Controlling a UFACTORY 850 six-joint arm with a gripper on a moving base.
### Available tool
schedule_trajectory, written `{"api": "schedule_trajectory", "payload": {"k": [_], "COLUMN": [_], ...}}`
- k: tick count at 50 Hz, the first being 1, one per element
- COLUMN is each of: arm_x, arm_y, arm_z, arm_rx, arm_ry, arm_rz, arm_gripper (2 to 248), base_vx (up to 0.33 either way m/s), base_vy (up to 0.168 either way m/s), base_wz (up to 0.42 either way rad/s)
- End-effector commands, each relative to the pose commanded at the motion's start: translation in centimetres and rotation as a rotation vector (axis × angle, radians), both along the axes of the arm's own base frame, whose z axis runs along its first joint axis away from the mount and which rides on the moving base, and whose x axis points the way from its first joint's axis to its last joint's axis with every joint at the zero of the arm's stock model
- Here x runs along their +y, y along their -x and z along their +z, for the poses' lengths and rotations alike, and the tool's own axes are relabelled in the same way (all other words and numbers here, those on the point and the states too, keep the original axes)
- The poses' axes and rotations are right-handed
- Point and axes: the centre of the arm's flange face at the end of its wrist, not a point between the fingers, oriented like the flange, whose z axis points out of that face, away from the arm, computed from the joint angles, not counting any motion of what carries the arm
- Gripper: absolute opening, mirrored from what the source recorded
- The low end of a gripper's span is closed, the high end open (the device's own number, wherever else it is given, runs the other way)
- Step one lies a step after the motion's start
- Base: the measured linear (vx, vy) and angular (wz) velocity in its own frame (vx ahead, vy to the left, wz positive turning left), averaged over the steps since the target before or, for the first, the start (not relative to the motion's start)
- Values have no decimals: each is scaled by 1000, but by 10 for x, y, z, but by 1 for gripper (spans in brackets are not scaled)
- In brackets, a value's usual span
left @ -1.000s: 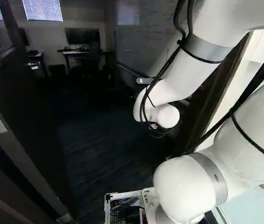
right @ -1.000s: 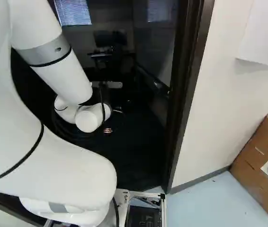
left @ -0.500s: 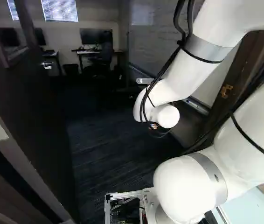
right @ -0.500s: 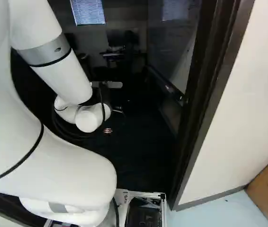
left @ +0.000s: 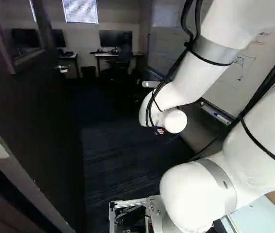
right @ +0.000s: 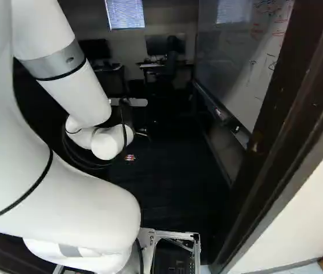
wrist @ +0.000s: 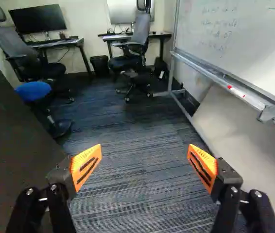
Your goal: Open the door and move inside
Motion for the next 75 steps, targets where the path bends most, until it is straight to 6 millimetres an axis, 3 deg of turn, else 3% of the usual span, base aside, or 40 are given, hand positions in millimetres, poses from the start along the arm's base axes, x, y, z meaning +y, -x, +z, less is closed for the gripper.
{"api": "schedule_trajectory", "payload": {"k": [40, 75], "arm_x": [0, 0], "arm_y": [0, 0], "arm_z": [0, 0], "arm_rx": [0, 0], "arm_ry": [0, 0], "arm_rz": [0, 0], "arm_gripper": [247, 247], "base_vx": [151, 188], "base_vy": [40, 10], "base_wz": [187, 16]}}
